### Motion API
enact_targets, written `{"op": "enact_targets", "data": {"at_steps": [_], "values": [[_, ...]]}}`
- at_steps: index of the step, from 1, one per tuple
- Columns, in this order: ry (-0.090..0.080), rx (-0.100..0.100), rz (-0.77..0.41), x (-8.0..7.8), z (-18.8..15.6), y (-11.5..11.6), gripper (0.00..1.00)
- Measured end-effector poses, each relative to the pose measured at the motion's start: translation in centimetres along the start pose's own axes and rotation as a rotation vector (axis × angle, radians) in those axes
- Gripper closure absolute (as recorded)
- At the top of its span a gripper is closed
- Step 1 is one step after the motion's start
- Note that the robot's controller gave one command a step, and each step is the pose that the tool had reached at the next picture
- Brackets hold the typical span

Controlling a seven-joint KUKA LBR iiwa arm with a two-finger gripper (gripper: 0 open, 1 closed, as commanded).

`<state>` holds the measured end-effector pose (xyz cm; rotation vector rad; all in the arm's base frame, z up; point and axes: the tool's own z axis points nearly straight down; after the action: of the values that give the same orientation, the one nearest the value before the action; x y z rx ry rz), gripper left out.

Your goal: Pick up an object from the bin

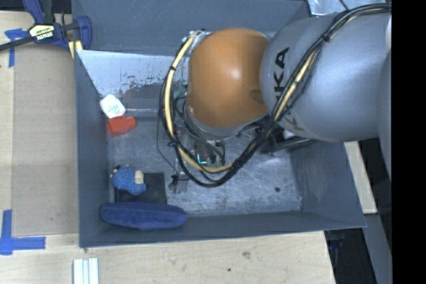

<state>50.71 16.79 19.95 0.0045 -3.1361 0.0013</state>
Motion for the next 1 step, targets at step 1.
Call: {"op": "enact_targets", "data": {"at_steps": [1], "values": [[-0.015,-0.002,-0.101,-0.56,13.02,6.19,0.0]]}}
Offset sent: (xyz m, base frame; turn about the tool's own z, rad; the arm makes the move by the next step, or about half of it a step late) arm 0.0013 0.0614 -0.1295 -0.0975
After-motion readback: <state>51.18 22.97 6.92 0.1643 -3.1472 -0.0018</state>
